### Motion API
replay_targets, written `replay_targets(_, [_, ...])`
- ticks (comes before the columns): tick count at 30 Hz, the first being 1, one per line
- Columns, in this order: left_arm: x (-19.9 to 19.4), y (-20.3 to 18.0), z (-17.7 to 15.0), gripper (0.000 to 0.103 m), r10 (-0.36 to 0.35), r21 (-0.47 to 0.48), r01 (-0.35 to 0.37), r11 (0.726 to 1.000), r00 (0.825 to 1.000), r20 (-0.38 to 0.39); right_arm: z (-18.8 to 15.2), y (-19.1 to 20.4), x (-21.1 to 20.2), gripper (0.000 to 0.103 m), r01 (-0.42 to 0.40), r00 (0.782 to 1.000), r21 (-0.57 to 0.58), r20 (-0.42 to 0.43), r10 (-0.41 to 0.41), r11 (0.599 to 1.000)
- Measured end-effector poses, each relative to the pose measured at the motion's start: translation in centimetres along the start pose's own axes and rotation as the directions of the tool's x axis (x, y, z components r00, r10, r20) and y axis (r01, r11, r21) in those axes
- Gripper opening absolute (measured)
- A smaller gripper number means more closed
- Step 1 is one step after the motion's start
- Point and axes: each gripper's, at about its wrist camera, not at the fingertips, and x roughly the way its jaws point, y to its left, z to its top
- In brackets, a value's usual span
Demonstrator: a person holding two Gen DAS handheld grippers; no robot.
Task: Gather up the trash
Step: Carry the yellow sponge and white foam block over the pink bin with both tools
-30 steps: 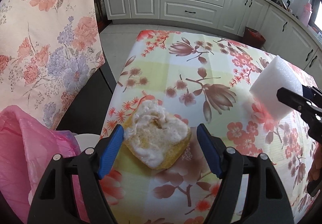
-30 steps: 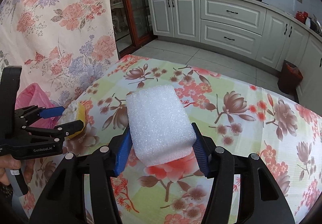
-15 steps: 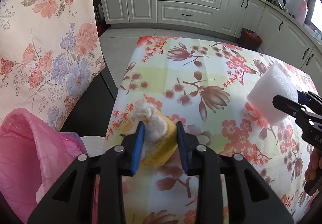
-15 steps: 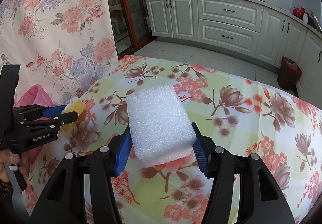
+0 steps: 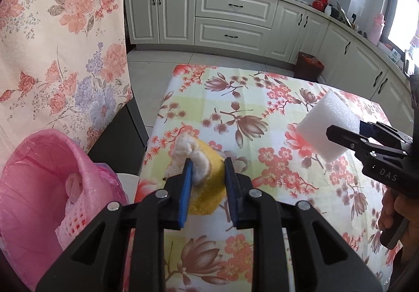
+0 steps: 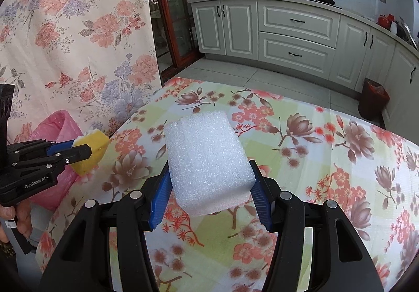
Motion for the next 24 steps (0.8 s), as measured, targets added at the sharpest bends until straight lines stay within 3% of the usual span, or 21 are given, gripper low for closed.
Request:
replay_targets(8, [-4.6,1.8,-0.7,0.023,0.004,-0.027,-0.003,1.0,0.998,0.065,0.1,2.3,-2.3,0.054,-0.006,1.0,-0.023,0.028,0.007,1.0])
replay_targets(24, [-12.7,9.9,-2.7,0.023,0.088,-0.134,-0.066,0.989,0.982,0.166,1.4,8.4,-4.8,0.054,-0.03,0.998,-0.097,0.058,0.036,0.995])
